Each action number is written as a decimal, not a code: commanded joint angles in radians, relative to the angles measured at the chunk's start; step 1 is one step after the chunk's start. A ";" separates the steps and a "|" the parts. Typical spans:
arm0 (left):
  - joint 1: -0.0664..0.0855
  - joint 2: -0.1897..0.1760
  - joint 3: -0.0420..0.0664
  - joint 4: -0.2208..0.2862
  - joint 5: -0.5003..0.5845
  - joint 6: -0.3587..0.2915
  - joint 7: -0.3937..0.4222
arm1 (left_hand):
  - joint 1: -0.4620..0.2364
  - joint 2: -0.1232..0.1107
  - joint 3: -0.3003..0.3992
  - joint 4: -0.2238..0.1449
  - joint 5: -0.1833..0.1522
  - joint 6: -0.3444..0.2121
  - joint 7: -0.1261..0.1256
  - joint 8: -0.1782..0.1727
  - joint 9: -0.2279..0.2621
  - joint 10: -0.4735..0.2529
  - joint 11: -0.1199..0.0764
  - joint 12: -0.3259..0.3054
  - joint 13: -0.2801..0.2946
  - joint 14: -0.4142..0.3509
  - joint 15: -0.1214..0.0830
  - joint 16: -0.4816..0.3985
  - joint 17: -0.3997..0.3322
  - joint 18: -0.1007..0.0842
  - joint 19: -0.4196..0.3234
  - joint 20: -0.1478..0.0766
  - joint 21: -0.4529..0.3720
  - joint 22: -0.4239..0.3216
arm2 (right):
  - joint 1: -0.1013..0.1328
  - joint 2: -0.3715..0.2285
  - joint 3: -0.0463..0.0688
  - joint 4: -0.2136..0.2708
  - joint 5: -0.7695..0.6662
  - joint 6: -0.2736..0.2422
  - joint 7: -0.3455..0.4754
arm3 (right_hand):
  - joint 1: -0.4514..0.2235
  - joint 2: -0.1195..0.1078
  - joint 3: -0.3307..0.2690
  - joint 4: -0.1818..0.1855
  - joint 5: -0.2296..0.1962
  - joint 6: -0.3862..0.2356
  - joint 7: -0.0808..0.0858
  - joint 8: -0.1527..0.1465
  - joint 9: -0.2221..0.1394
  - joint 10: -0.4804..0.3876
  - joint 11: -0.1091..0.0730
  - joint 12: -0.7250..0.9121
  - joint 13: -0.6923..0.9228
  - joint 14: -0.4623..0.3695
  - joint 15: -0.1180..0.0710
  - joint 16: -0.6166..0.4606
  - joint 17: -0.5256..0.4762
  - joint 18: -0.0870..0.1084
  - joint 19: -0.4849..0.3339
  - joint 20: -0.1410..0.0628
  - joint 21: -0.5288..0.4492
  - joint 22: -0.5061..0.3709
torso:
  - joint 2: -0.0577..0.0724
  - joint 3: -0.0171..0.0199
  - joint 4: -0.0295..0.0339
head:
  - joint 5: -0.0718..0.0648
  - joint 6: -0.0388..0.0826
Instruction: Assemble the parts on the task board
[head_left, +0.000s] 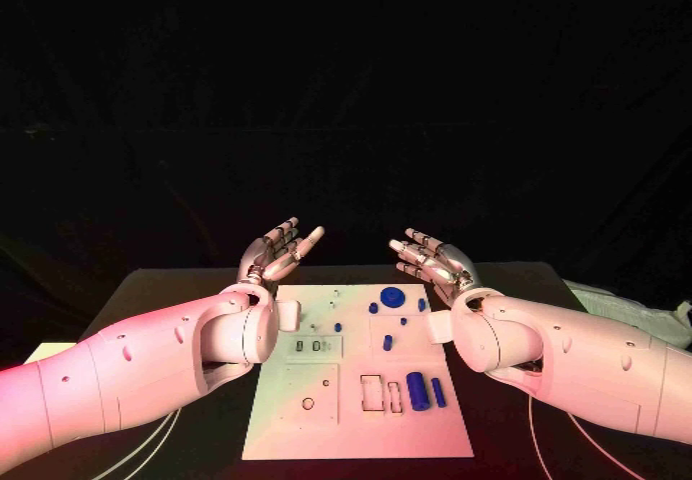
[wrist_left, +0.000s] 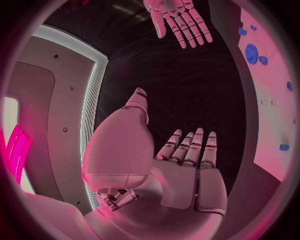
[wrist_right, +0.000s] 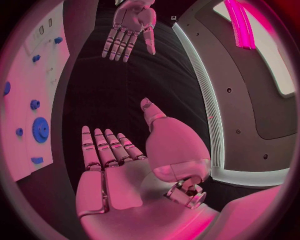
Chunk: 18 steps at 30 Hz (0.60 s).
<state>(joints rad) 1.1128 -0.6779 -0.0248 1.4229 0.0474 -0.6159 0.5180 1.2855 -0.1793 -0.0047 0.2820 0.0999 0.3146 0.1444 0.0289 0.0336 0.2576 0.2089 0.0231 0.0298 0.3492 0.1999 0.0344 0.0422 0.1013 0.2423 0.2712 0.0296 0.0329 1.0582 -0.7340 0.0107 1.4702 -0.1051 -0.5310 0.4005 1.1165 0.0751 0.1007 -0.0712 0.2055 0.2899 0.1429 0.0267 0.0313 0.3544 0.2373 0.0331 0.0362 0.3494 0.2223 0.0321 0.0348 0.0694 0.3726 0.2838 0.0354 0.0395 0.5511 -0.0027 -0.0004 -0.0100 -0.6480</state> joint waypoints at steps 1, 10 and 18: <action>0.002 0.002 0.000 -0.001 0.015 0.070 0.028 | 0.050 0.000 0.005 0.016 0.007 0.020 0.105 0.007 0.003 0.020 0.008 0.009 0.003 0.024 0.006 0.008 0.003 0.025 0.009 0.018 0.007 0.003 | 0.002 0.008 0.002 -0.016 -0.111 0.200 -0.081 | 0.097 0.017 0.010 -0.046 0.008 0.106 0.140 0.016 0.011 0.135 0.011 0.018 0.011 0.138 0.010 0.018 0.011 0.044 0.126 0.007 0.024 0.015 | 0.000 0.0002 0.0000 | 0.000 0.000; 0.002 -0.044 0.000 0.012 0.014 0.095 0.091 | 0.099 0.094 0.068 -0.003 -0.006 0.281 0.128 0.054 0.027 0.341 0.038 0.056 0.027 0.399 0.020 0.088 0.046 0.041 0.331 0.019 0.093 0.047 | 0.025 -0.005 0.004 -0.064 -0.326 0.131 -0.053 | 0.183 0.028 0.051 -0.121 0.015 0.500 0.097 0.056 0.033 0.563 -0.035 0.060 0.026 0.572 -0.044 0.061 0.027 0.113 0.435 0.004 0.097 0.035 | 0.025 0.0025 0.0141 | -0.015 0.006; 0.005 -0.087 0.000 0.046 -0.014 0.119 0.098 | 0.119 0.143 0.052 -0.058 -0.009 0.593 0.093 0.103 0.042 0.691 -0.015 0.105 0.038 0.623 -0.042 0.134 0.055 0.084 0.622 -0.001 0.171 0.067 | 0.042 -0.024 0.006 -0.069 -0.407 0.098 -0.053 | 0.176 0.021 0.106 -0.148 0.014 0.638 0.080 0.039 0.034 0.655 -0.055 0.034 0.025 0.671 -0.070 0.045 0.029 0.117 0.506 -0.014 0.107 0.029 | 0.051 0.0025 0.0209 | -0.022 0.014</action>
<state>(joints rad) 1.1144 -0.7616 -0.0260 1.4620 0.0538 -0.5447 0.5755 1.4063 -0.0453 0.0487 0.2286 0.0940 0.8947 0.2225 0.1269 0.0764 0.9347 0.1976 0.1242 0.0676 0.9581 0.1620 0.1658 0.0968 0.1646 0.8498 0.2732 0.1977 0.0986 1.0968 -0.7558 0.0158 1.4001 -0.4060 -0.4013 0.3315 1.2757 0.0982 0.1691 -0.1898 0.2128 0.7936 0.1976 0.0656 0.0610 0.8938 0.2010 0.0726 0.0592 0.9001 0.1753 0.0759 0.0600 0.1549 0.7931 0.2814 0.1241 0.0673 0.5863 -0.0002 0.0159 -0.0288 -0.6368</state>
